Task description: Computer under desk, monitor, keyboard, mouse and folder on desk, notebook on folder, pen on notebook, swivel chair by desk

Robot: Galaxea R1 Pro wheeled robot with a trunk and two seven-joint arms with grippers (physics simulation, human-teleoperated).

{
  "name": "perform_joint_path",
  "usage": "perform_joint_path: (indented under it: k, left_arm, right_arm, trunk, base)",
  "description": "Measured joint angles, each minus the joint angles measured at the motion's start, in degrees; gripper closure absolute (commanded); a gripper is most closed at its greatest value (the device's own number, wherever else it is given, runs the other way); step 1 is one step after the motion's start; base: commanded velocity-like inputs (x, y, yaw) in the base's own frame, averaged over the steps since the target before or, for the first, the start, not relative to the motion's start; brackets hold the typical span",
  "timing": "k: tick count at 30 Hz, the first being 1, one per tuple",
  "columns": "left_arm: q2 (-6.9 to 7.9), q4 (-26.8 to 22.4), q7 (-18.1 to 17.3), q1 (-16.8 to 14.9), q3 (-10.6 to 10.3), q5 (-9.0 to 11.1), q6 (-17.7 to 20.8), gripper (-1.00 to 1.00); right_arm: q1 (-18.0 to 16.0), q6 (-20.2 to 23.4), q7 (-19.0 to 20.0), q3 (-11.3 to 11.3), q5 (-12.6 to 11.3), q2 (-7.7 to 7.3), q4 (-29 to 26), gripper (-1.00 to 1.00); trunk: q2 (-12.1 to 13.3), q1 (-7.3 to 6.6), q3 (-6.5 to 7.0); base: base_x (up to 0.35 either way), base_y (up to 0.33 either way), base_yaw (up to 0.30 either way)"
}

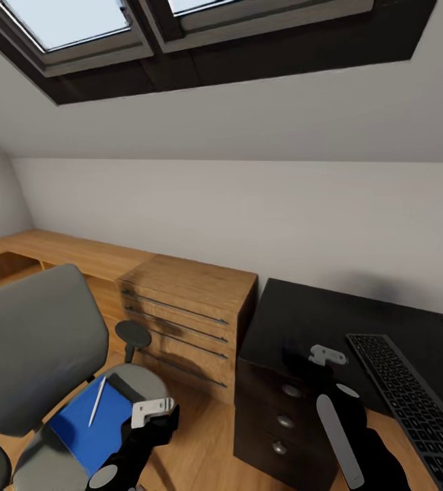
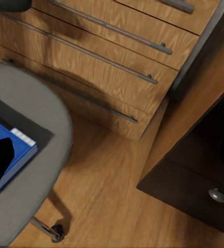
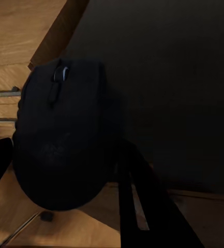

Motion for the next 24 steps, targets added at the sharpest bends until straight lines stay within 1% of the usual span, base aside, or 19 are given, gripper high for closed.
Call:
perform_joint_path:
  k: [4,6,7,8,13,14,15,17,18,19,20,21,23,24]
  left_arm:
    - [0.00,0.00,0.00,0.00,0.00,0.05,0.03,-1.00]
    - [0.00,0.00,0.00,0.00,0.00,0.05,0.04,-1.00]
    - [0.00,0.00,0.00,0.00,0.00,0.06,0.04,-1.00]
    - [0.00,0.00,0.00,0.00,0.00,0.06,0.04,-1.00]
    - [0.00,0.01,0.00,0.00,0.00,0.04,0.04,-1.00]
    - [0.00,0.01,0.00,0.00,0.00,0.03,0.04,-1.00]
    - [0.00,0.21,0.00,0.00,0.00,0.05,0.04,-1.00]
    - [0.00,0.28,0.00,0.00,0.00,0.03,0.03,-1.00]
    - [0.00,0.34,0.00,0.00,0.00,-0.02,0.03,-1.00]
    - [0.00,0.34,0.00,0.00,0.00,-0.02,0.03,-1.00]
    - [0.00,0.35,0.00,0.00,0.00,-0.03,0.01,-1.00]
    - [0.00,0.36,0.00,-0.01,-0.01,-0.01,-0.01,-1.00]
    - [0.00,0.36,0.00,0.00,-0.01,0.02,-0.03,-1.00]
    - [-0.02,0.36,0.00,0.00,-0.01,0.04,-0.04,-1.00]
  right_arm:
    - [0.00,-0.03,0.08,0.06,0.01,0.00,0.11,1.00]
    - [0.01,-0.04,0.09,0.45,0.00,-0.01,0.13,1.00]
    - [0.02,-0.05,0.10,1.45,0.01,-0.09,0.08,1.00]
    - [0.02,-0.04,0.10,1.67,0.07,-0.12,0.09,1.00]
    - [0.03,-0.08,0.24,2.03,0.09,-0.17,0.13,1.00]
    - [0.03,-0.20,0.78,2.04,0.18,-0.17,0.20,1.00]
    - [0.03,-0.40,2.48,2.07,0.44,-0.17,1.26,1.00]
    - [0.02,-0.46,3.66,2.07,0.62,-0.18,1.69,1.00]
    - [-0.36,-0.67,5.17,1.98,1.08,-0.26,4.35,1.00]
    - [-1.28,-0.85,5.42,1.93,1.34,-0.38,6.78,1.00]
    - [-2.94,-1.00,5.53,1.90,1.55,-0.46,9.19,1.00]
    - [-8.65,-1.19,5.67,1.85,2.55,-0.56,16.17,1.00]
    - [-13.17,-1.37,5.73,1.84,3.06,-0.58,21.16,1.00]
    - [-16.46,-2.33,5.77,1.81,3.37,-0.59,25.64,1.00]
  trunk:
    - [0.00,0.00,0.00]
    - [0.00,0.00,0.00]
    - [0.00,0.00,0.00]
    - [0.00,0.00,0.00]
    - [0.00,0.00,0.00]
    - [0.00,0.00,0.00]
    - [0.00,0.00,0.00]
    - [0.00,0.00,0.00]
    - [0.00,0.01,0.00]
    - [0.00,0.00,0.00]
    - [0.00,0.00,0.00]
    - [0.01,0.01,0.01]
    - [0.00,0.01,0.01]
    - [0.00,0.01,0.01]
  base:
    - [0.008,0.000,0.255]
    - [0.002,0.000,0.259]
    - [0.001,0.000,0.229]
    - [0.001,0.000,0.196]
    - [0.000,0.000,0.036]
    - [0.000,0.000,0.002]
    - [0.000,0.000,0.001]
    - [0.000,0.000,0.000]
    - [0.000,0.000,0.000]
    - [0.000,0.000,0.000]
    - [0.000,0.000,0.000]
    - [0.000,0.000,0.000]
    - [0.000,0.000,0.000]
    - [0.023,0.000,0.000]
